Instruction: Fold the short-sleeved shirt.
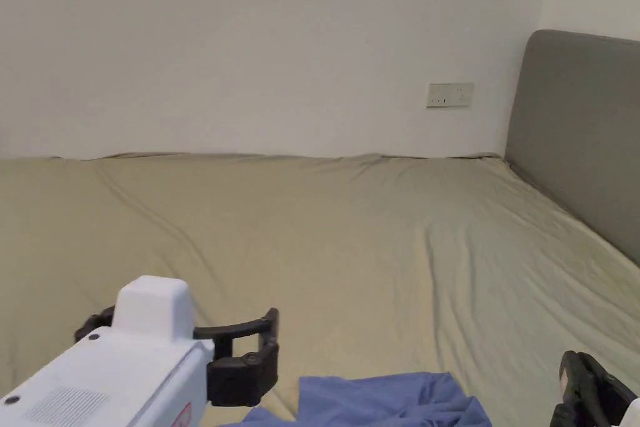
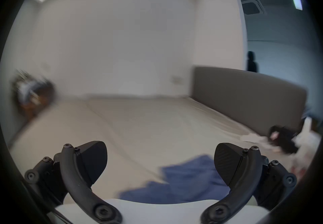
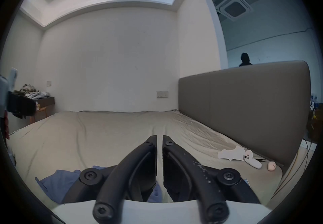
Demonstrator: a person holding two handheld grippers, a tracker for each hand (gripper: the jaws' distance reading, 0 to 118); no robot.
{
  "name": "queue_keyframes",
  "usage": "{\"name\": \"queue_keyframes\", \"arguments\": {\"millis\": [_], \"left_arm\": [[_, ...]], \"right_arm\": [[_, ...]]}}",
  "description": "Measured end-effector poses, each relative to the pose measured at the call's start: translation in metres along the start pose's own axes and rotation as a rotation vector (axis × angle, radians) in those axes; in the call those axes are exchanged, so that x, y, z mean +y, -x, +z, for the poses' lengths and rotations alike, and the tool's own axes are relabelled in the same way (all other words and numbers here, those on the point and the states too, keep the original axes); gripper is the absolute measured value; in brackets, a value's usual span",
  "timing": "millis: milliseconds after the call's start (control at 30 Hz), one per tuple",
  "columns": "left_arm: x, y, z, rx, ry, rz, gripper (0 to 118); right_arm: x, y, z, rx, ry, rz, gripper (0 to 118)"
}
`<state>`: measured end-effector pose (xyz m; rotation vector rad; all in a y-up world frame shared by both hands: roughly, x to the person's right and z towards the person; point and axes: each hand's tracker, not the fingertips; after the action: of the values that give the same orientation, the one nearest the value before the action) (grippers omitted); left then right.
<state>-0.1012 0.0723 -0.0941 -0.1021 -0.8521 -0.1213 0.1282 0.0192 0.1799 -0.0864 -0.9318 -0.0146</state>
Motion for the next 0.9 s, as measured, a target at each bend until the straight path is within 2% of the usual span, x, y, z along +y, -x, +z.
{"name": "queue_keyframes", "arguments": {"millis": [67,100,167,200,233,267,300,433,633,667,767,800,833,867,900], "left_arm": [[-0.029,0.020,0.040,0.264,-0.102,-0.051,117],[-0.041,0.027,0.053,0.320,-0.090,-0.058,113],[-0.070,0.038,0.075,0.373,-0.057,-0.017,90],[-0.081,0.041,0.081,0.378,-0.024,0.018,71],[-0.094,0.045,0.087,0.379,0.028,0.068,29],[-0.102,0.048,0.088,0.374,0.070,0.105,3],[-0.112,0.051,0.091,0.349,0.121,0.148,1],[-0.135,0.062,0.097,0.333,0.236,0.221,0],[-0.108,0.079,0.065,0.268,0.361,0.133,0],[-0.099,0.086,0.050,0.210,0.440,0.138,0],[-0.094,0.104,-0.010,-0.017,0.834,0.222,0],[-0.097,0.112,-0.029,-0.087,0.879,0.266,4],[-0.103,0.116,-0.044,-0.117,0.926,0.291,36],[-0.110,0.119,-0.064,-0.124,1.031,0.329,75],[-0.119,0.117,-0.080,-0.111,1.145,0.328,108]], "right_arm": [[-0.002,0.015,0.005,0.031,-0.012,0.025,9],[-0.004,0.020,0.007,0.050,-0.016,0.036,9],[-0.010,0.032,0.012,0.083,-0.014,0.048,9],[-0.012,0.037,0.013,0.090,-0.008,0.049,9],[-0.016,0.041,0.015,0.103,0.004,0.045,9],[-0.019,0.044,0.017,0.117,0.013,0.042,9],[-0.023,0.047,0.019,0.119,0.027,0.043,9],[-0.031,0.051,0.026,0.120,0.057,0.039,9],[-0.027,0.051,0.021,0.112,0.071,0.051,9],[-0.026,0.052,0.020,0.114,0.072,0.053,9],[-0.026,0.055,0.018,0.128,0.080,0.059,9],[-0.026,0.056,0.018,0.134,0.084,0.055,9],[-0.027,0.057,0.017,0.138,0.088,0.051,9],[-0.028,0.058,0.019,0.143,0.091,0.046,9],[-0.029,0.060,0.019,0.147,0.094,0.045,9]]}}
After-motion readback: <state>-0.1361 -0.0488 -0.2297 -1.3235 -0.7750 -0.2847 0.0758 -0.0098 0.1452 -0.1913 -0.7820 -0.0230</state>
